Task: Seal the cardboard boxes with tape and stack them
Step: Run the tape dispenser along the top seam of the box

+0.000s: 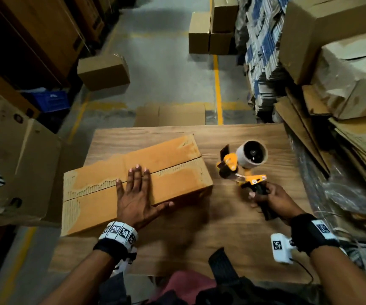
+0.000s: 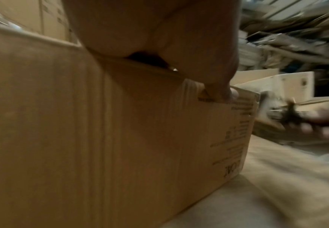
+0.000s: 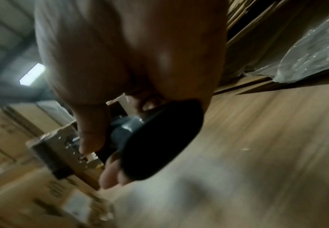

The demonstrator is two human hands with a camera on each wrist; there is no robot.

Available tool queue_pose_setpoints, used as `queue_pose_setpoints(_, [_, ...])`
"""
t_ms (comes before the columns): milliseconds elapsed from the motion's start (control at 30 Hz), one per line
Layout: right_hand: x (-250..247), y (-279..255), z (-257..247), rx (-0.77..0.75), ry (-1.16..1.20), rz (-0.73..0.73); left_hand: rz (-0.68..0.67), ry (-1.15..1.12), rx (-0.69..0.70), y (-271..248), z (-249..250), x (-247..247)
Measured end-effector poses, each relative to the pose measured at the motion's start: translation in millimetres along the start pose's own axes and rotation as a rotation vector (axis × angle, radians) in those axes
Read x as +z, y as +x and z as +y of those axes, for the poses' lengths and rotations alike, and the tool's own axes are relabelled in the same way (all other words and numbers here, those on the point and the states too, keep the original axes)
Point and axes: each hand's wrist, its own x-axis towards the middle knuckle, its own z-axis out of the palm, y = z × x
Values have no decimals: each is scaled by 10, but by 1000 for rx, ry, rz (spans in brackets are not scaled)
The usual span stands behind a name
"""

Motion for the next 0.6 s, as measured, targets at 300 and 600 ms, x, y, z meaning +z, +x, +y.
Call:
queue_pose_setpoints(300, [272, -406, -790, -202, 144, -109, -64, -127, 247, 33, 927, -66])
queue_pose_setpoints(600, [1054, -441, -907, -222, 109, -206, -60, -76, 24, -219, -189, -119])
